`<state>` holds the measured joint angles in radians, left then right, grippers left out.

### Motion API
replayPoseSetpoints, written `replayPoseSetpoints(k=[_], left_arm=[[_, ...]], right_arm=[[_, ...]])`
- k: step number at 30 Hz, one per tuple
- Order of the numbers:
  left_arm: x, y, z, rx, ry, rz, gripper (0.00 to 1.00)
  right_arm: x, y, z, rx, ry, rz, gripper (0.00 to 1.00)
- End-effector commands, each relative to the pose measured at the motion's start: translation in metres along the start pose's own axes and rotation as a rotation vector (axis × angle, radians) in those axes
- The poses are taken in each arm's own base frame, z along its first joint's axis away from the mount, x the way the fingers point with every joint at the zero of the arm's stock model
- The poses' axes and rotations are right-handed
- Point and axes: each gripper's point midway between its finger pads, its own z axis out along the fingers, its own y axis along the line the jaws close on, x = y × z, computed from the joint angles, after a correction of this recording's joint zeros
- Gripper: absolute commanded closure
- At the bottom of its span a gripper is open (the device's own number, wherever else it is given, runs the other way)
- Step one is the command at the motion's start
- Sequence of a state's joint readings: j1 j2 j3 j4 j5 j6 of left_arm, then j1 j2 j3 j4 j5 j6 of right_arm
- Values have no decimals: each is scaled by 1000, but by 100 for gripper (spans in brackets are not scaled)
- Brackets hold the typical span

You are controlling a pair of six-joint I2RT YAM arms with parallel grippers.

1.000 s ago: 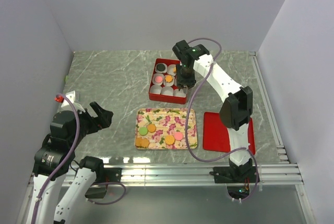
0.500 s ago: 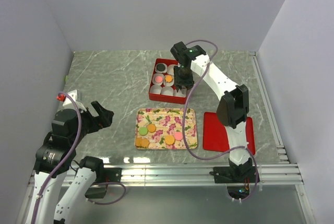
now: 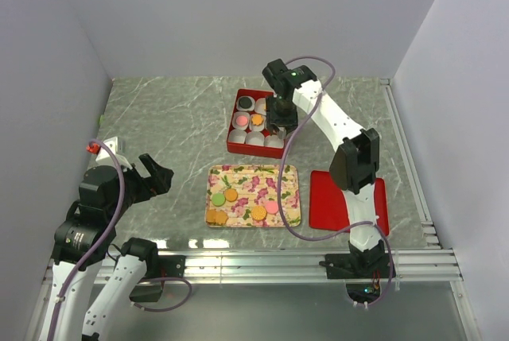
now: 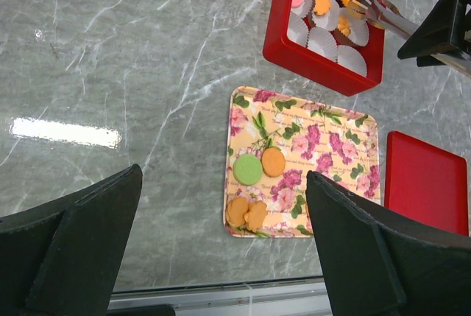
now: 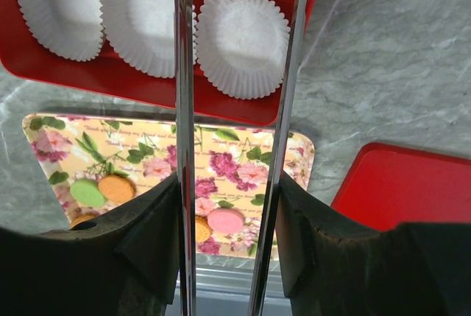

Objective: Pack the cookies

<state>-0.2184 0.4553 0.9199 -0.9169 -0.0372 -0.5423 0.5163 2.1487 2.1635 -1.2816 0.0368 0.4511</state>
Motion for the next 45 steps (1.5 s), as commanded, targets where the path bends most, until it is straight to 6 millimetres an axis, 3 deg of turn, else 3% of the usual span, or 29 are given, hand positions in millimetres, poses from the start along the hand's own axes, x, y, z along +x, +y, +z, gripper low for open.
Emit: replayPoseSetpoints(k=[1, 6, 11, 14, 15, 16, 17, 18, 19, 21, 22, 27, 34, 39, 45], left_arm=[[-9, -8, 0, 40, -34, 11, 1], [-9, -9, -1, 44, -35, 13, 0], [-8, -9, -1, 45, -31, 13, 1], [-7, -10, 2, 46, -21, 13, 0], [-5, -10, 3, 49, -14, 11, 1], [-5, -11, 4, 52, -13, 10, 1], [-4, -11, 6, 48, -6, 8, 1], [-3, -10, 6, 46, -3, 7, 1], [-3, -10, 6, 46, -2, 5, 1], [-4, -10, 6, 42, -4, 4, 1], [-3, -9, 6, 40, -4, 2, 1], [-3, -9, 8, 32, 3, 2, 1], [-4, -9, 6, 37, -3, 2, 1], [-4, -9, 6, 36, -6, -1, 2], [-9, -5, 2, 21, -37, -14, 2]], right_arm=[[-11, -6, -40, -19, -98, 6, 46], [-2, -6, -56, -54, -120, 20, 46], [13, 8, -87, -155, -161, -10, 46], [31, 21, -107, -217, -191, -39, 47], [50, 29, -102, -222, -165, -72, 46], [59, 32, -113, -246, -184, -83, 47], [67, 37, -112, -256, -183, -84, 47], [87, 37, -102, -245, -144, -100, 46], [105, 48, -109, -272, -145, -138, 46], [137, 53, -95, -262, -102, -164, 46], [156, 61, -98, -280, -94, -203, 46], [206, 70, -74, -275, -33, -234, 46], [226, 85, -57, -245, -3, -298, 46], [242, 101, -58, -224, 22, -401, 46], [255, 97, -46, -155, 66, -450, 45]])
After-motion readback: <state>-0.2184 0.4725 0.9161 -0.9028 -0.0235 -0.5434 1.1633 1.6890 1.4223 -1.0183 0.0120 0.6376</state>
